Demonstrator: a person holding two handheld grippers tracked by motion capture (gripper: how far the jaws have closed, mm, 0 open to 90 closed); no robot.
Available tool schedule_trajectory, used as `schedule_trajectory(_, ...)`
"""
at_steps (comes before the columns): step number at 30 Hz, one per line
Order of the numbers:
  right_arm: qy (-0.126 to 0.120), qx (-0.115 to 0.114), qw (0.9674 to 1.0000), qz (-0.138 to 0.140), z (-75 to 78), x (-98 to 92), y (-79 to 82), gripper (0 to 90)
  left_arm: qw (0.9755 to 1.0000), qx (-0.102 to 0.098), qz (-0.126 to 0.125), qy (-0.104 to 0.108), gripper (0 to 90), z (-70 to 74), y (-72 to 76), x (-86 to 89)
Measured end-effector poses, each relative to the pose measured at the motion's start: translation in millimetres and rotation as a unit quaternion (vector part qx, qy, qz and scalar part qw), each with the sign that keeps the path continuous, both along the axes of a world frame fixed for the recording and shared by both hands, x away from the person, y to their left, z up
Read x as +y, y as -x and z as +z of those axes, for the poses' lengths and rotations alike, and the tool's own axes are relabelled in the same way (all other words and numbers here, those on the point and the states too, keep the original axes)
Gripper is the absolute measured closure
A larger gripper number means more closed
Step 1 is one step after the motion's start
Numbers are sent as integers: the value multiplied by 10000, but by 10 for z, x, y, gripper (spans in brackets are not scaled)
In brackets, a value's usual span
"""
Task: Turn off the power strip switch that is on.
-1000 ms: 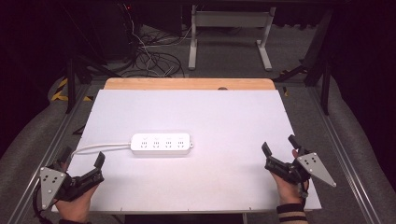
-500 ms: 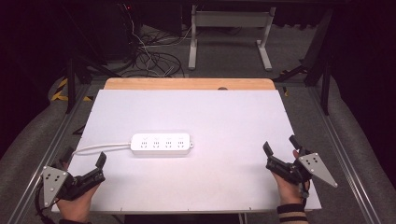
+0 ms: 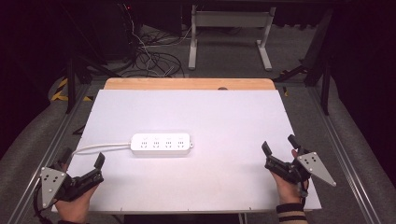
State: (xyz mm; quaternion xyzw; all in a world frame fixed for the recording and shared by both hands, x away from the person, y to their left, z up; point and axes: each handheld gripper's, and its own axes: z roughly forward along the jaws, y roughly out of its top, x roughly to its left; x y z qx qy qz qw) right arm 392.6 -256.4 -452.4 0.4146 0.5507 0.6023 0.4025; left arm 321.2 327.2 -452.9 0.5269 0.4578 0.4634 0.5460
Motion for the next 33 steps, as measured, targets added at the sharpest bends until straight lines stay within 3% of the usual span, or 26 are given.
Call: schedule_trajectory(33, 8, 7, 10000, -12, -2, -1, -1, 63, 10000, 33, -25, -50, 1, -8, -15, -13)
